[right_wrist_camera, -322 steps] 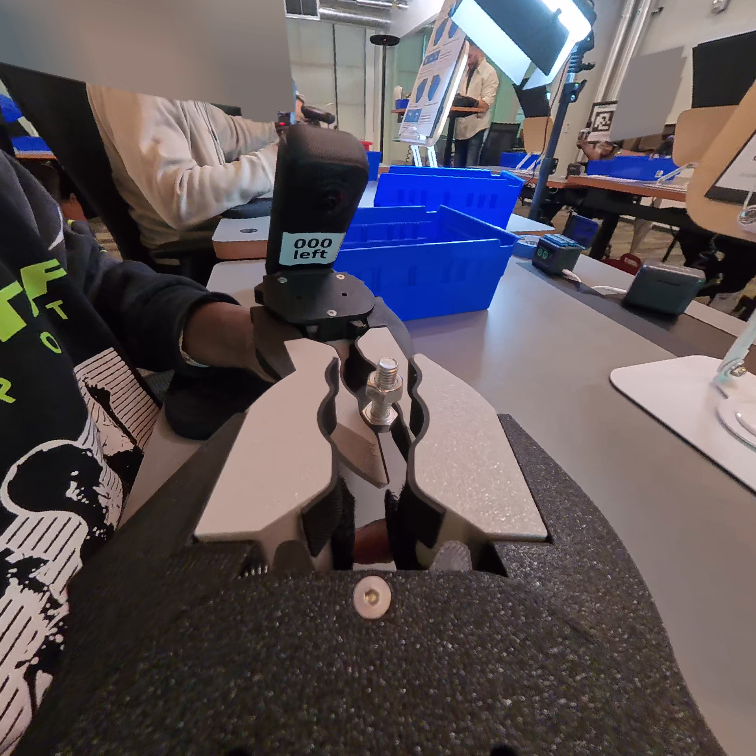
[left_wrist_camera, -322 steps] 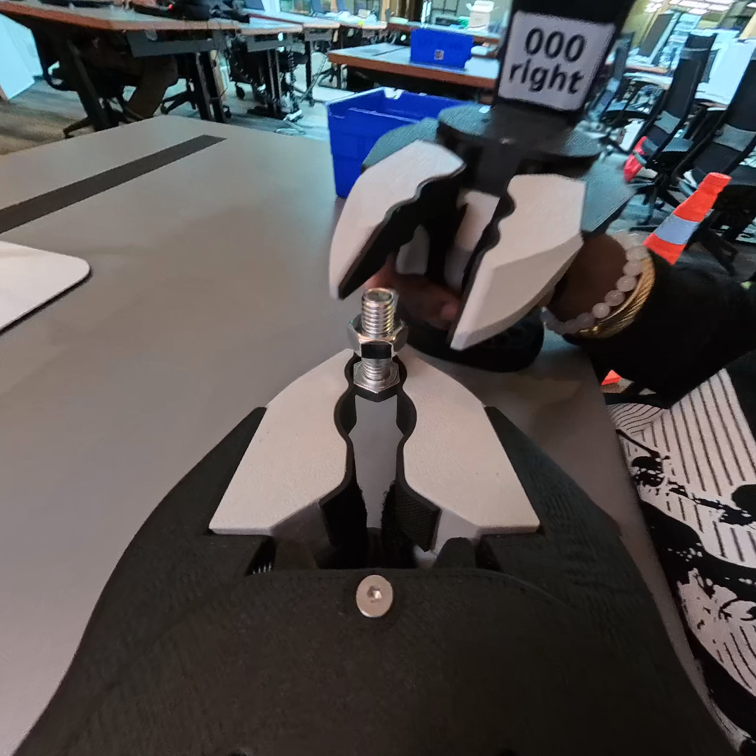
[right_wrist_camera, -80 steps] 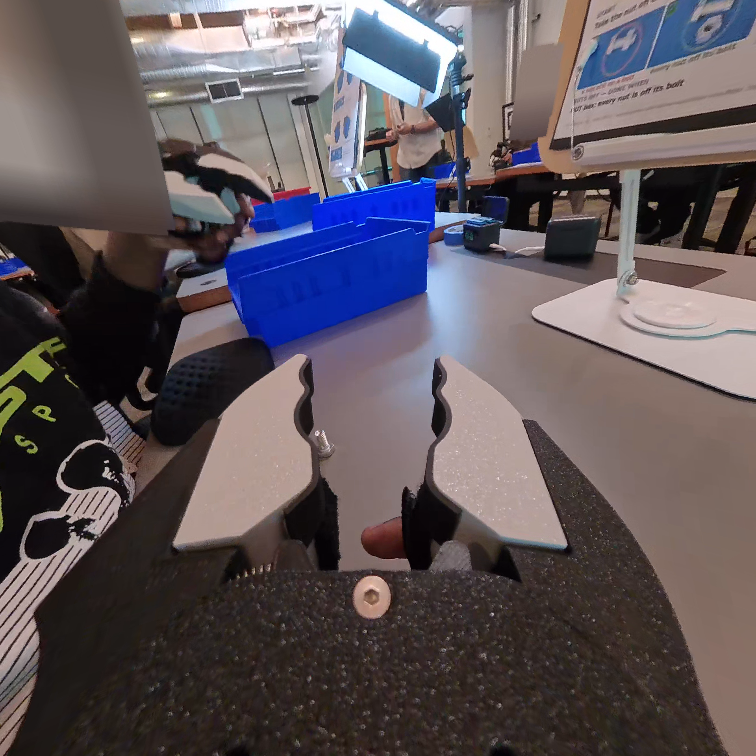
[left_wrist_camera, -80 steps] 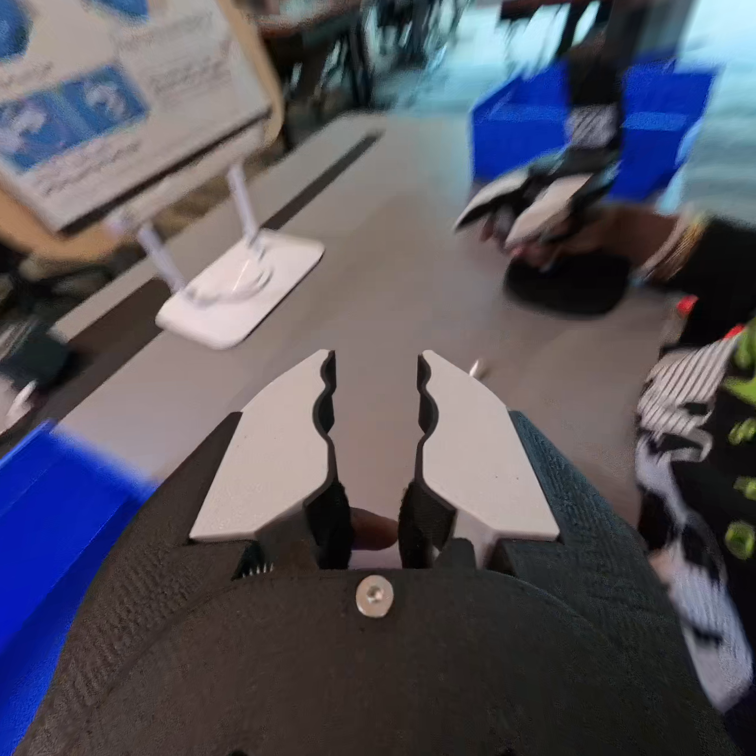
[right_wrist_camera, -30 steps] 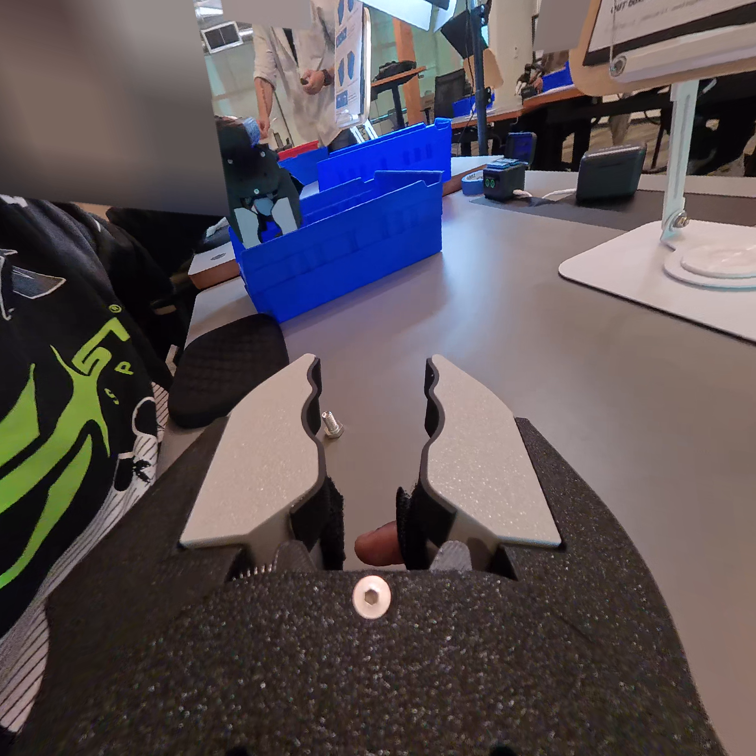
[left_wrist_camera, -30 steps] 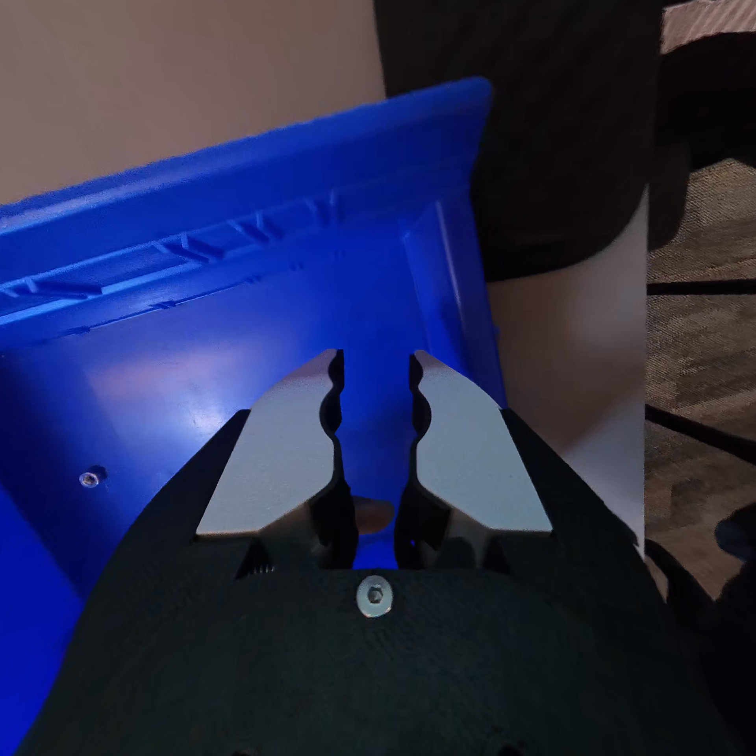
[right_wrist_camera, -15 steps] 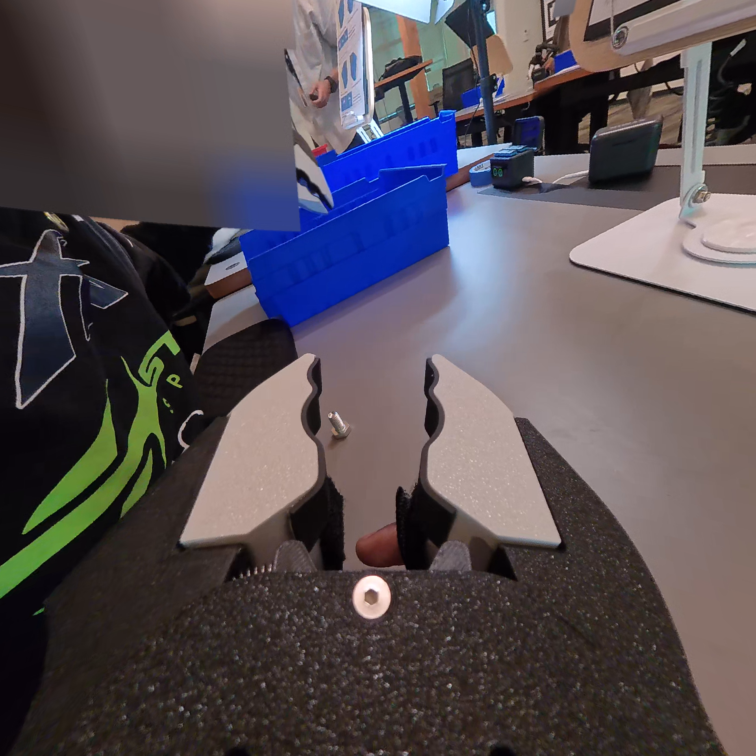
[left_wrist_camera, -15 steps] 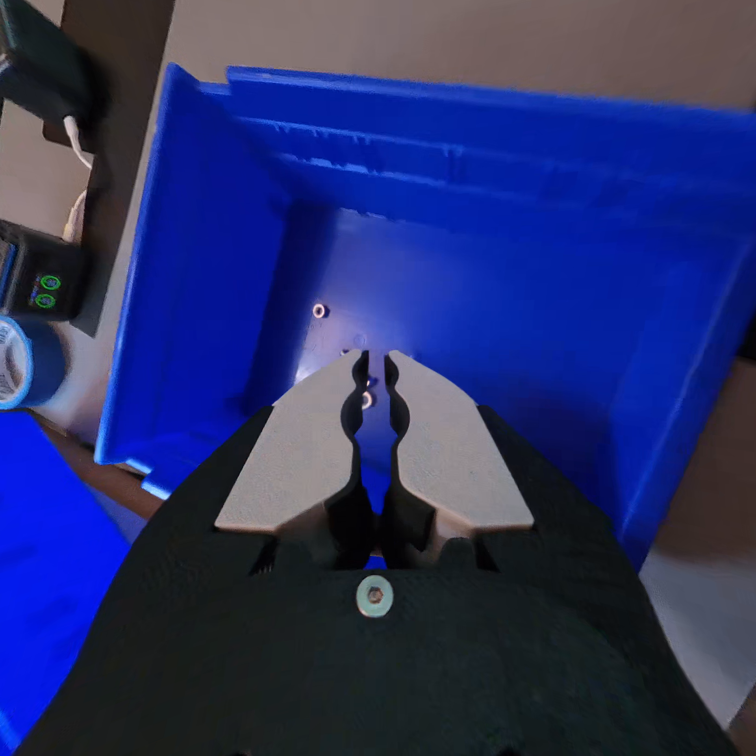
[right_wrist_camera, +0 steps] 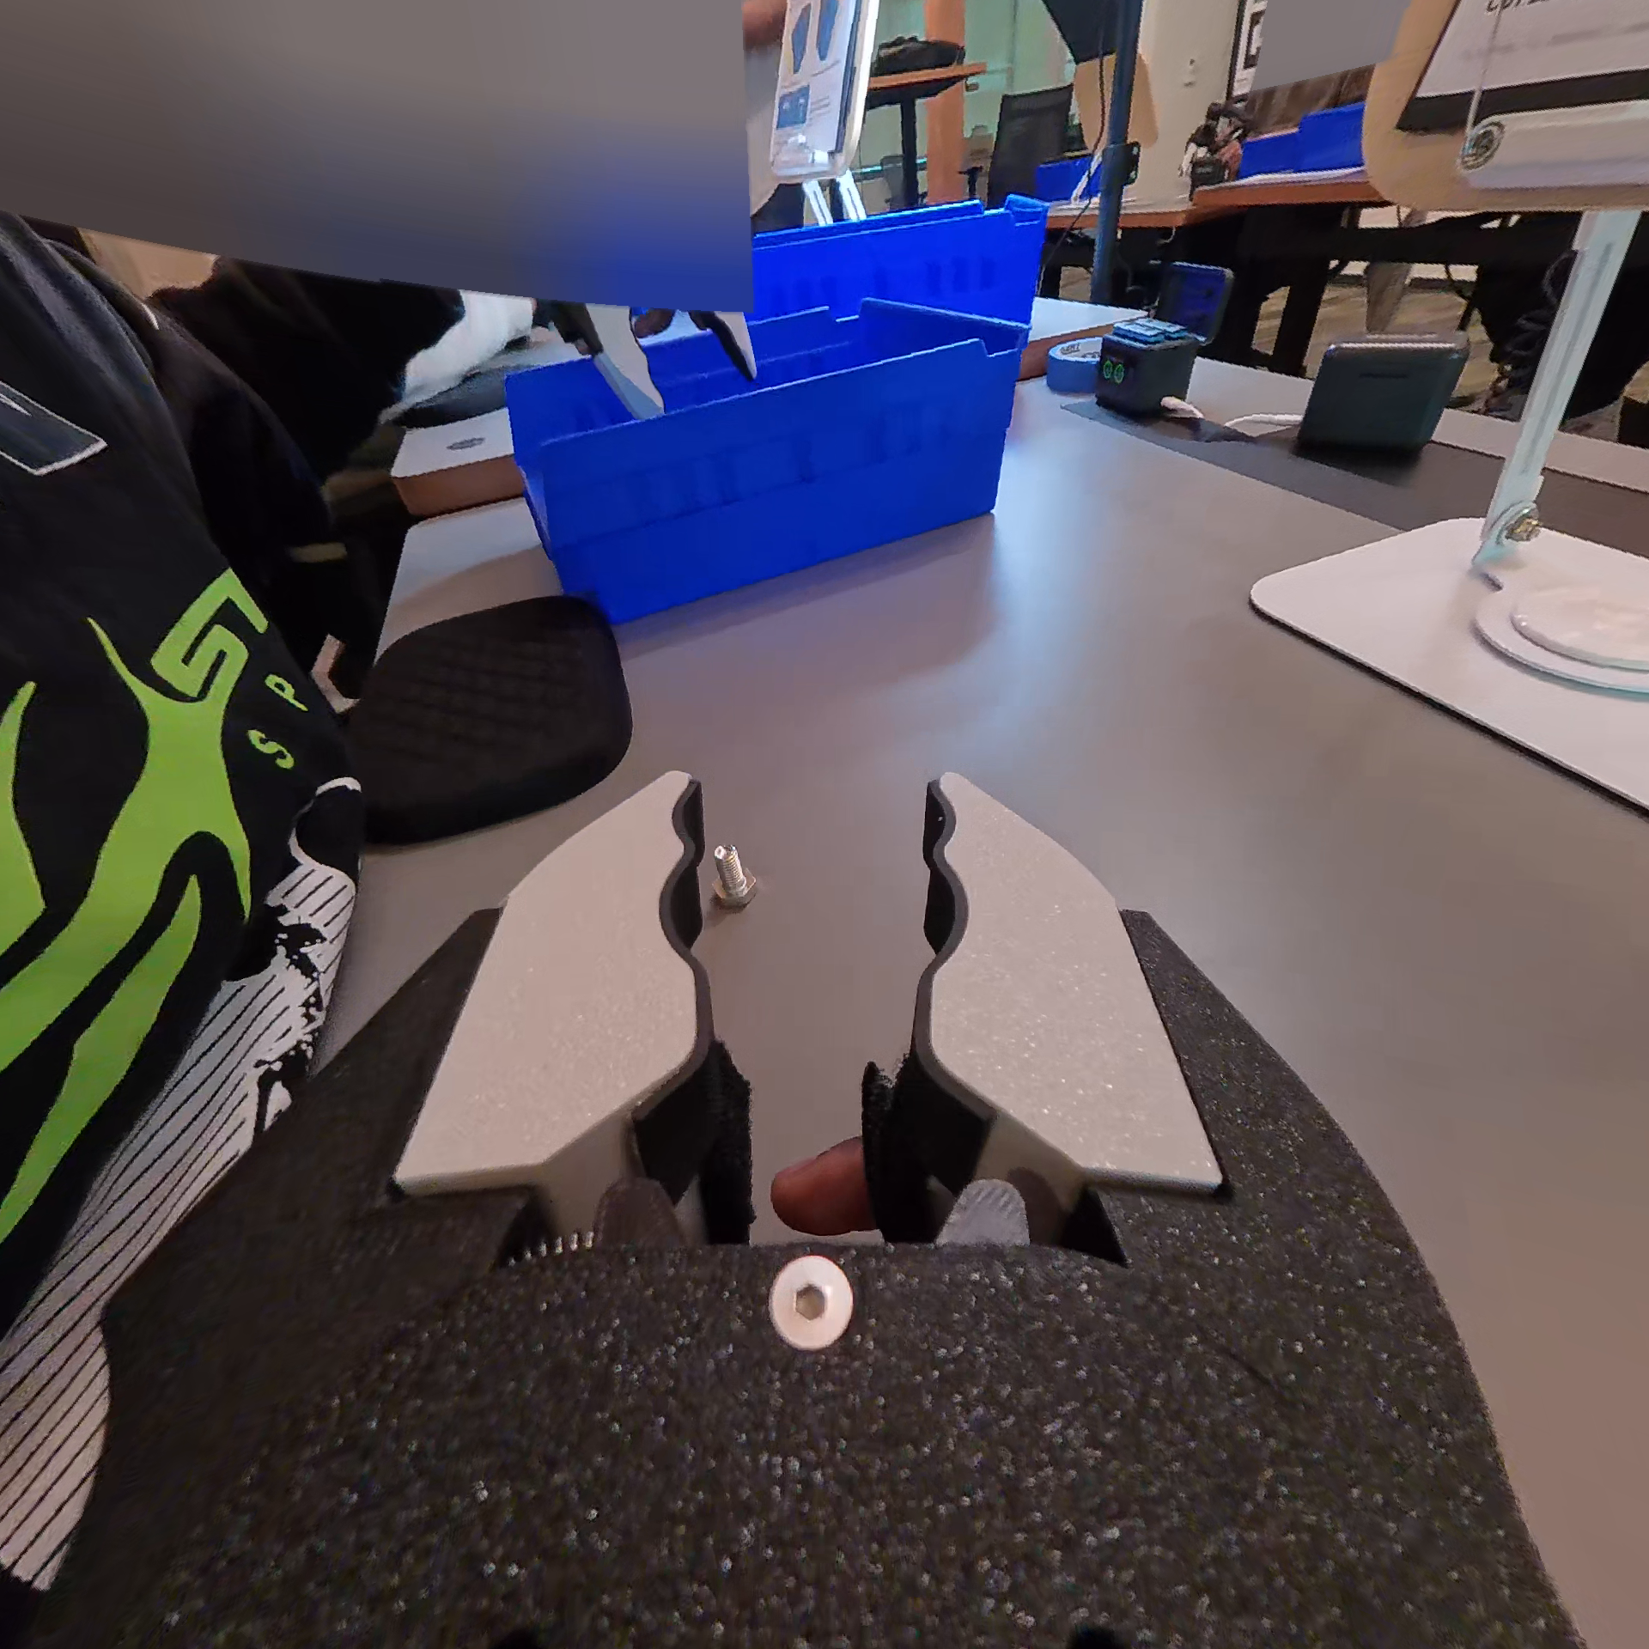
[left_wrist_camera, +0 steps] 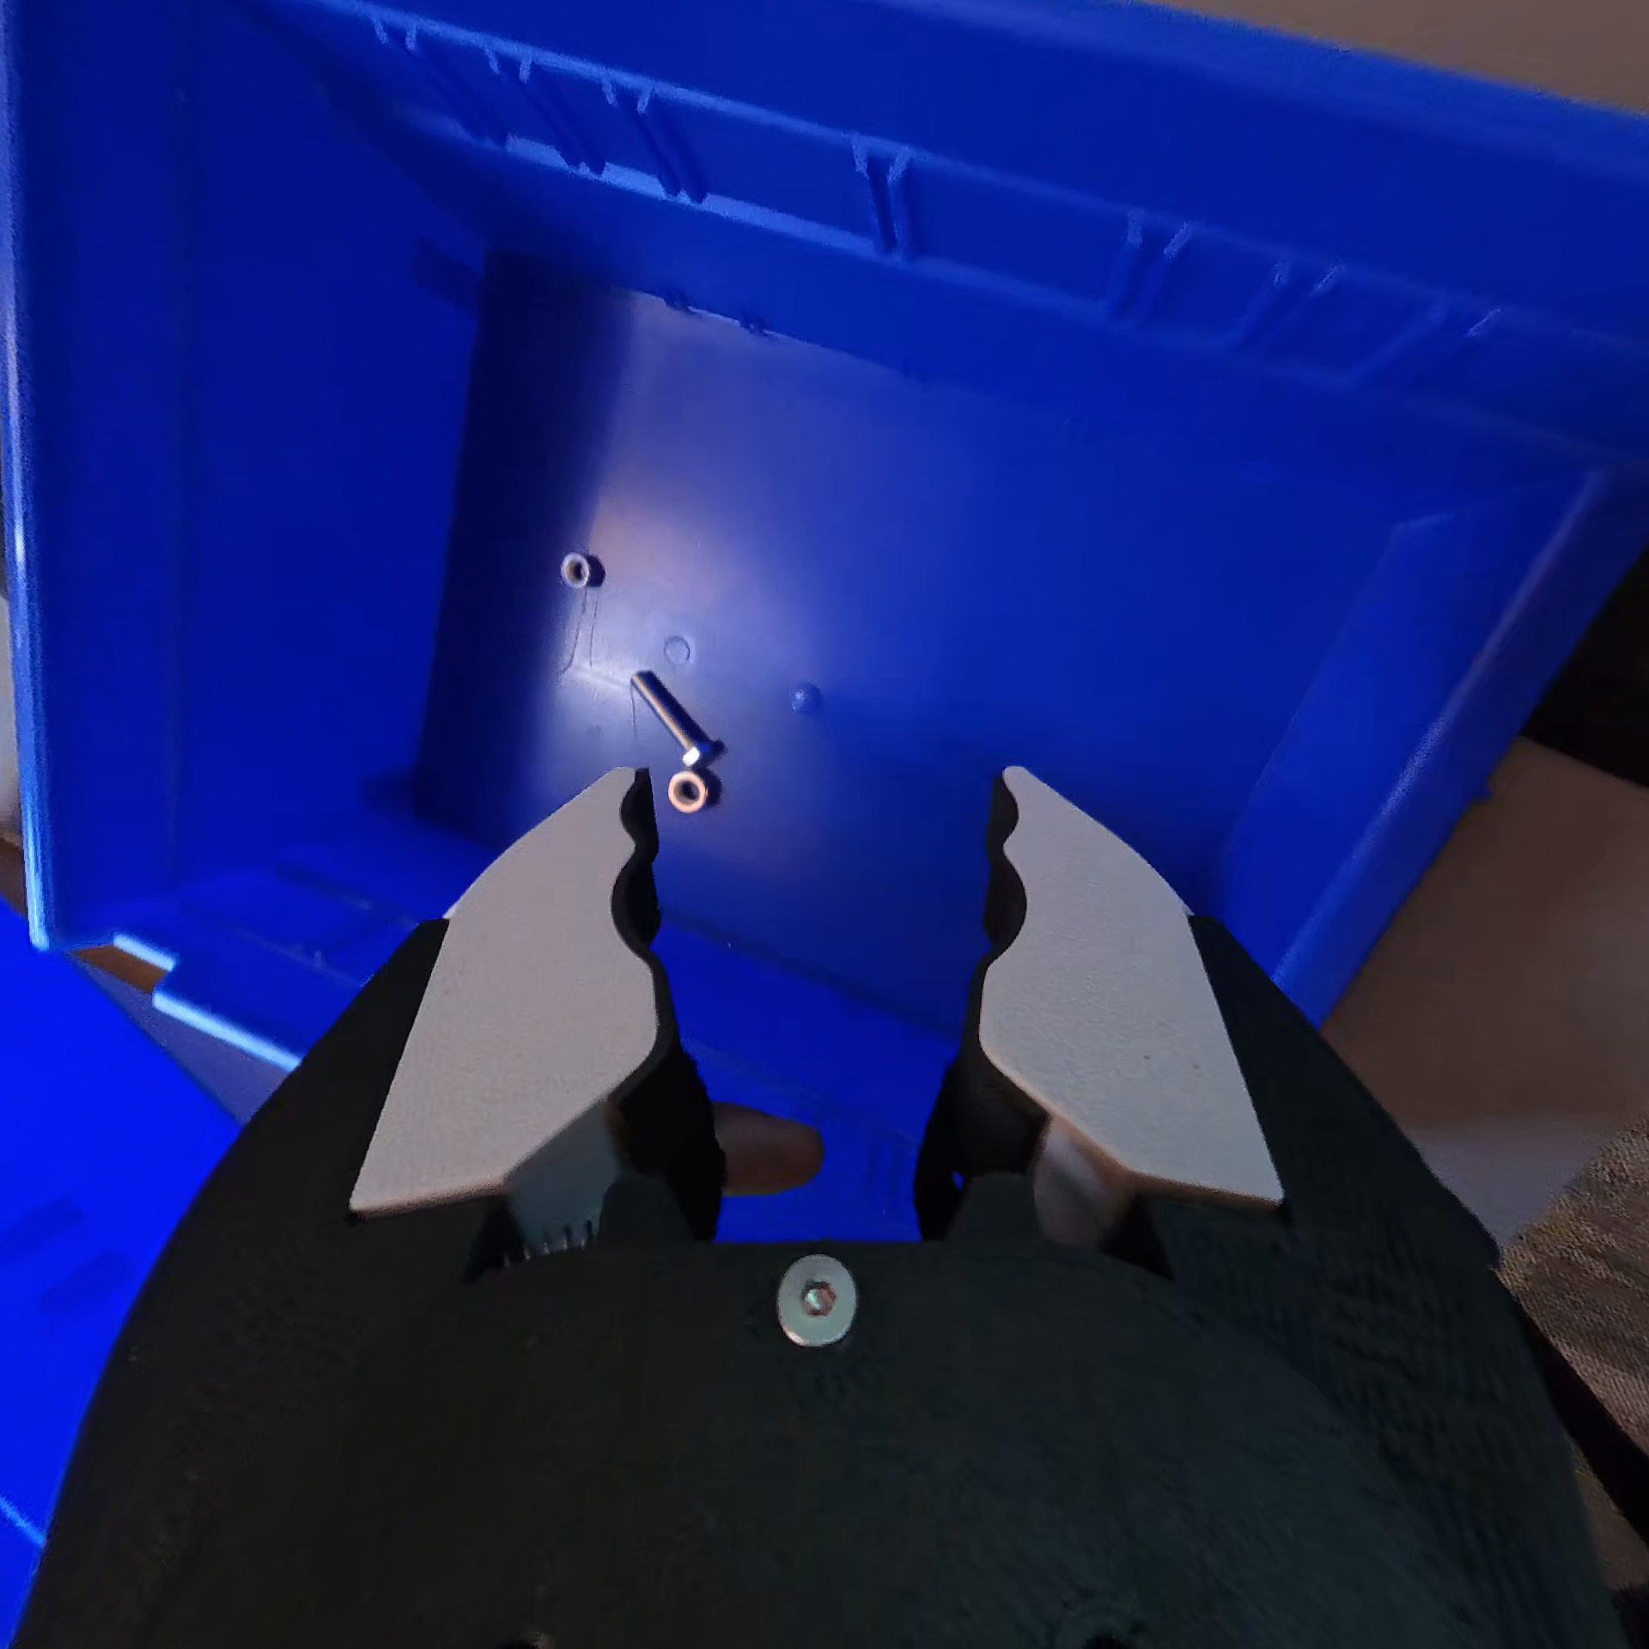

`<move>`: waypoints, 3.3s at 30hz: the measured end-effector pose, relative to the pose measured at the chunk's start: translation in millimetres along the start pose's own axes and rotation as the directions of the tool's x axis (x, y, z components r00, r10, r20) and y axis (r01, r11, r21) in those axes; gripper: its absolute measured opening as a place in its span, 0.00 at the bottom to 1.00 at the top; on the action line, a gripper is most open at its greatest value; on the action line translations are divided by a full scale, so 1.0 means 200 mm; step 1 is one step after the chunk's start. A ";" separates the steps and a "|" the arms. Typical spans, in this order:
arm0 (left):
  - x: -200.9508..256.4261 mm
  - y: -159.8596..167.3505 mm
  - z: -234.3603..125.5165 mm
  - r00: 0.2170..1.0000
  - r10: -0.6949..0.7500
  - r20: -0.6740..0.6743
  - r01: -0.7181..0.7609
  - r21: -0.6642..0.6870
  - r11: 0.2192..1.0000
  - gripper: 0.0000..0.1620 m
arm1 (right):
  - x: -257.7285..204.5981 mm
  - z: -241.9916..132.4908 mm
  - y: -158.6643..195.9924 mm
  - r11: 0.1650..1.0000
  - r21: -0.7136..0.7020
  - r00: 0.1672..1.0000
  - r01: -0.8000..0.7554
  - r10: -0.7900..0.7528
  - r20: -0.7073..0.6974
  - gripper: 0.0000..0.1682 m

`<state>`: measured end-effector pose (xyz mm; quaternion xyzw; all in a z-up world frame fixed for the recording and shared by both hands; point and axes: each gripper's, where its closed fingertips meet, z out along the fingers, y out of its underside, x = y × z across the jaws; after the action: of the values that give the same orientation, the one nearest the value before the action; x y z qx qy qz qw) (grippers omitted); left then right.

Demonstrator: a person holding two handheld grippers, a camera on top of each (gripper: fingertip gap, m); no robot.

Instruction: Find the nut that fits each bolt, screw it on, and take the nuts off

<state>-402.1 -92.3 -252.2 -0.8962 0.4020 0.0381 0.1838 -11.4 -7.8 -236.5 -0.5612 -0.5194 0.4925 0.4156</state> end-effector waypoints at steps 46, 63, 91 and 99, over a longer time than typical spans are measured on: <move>-0.18 0.08 0.23 0.967 -0.256 -0.019 0.241 -0.276 0.930 0.12 | -0.01 -0.04 -0.03 0.997 0.068 0.999 0.033 -0.032 -0.007 0.26; -0.22 0.23 0.33 0.913 -0.407 0.018 0.372 -0.443 0.816 0.21 | -0.02 -0.05 -0.05 0.994 0.101 0.999 0.048 -0.048 -0.001 0.26; 0.10 -0.80 -0.24 0.982 -0.188 -0.004 0.178 0.342 0.923 0.10 | -0.04 -0.05 -0.05 0.993 0.103 0.998 0.064 -0.066 0.010 0.25; 0.75 -1.32 -0.12 0.970 0.057 -0.235 0.075 0.515 0.854 0.10 | -0.08 -0.05 -0.04 0.986 0.100 0.991 0.134 -0.136 0.012 0.25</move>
<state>-109.8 -46.3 -182.6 -0.8127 0.4125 -0.1822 0.3690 -2.7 -22.0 -224.3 -0.4986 -0.5351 0.4937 0.4705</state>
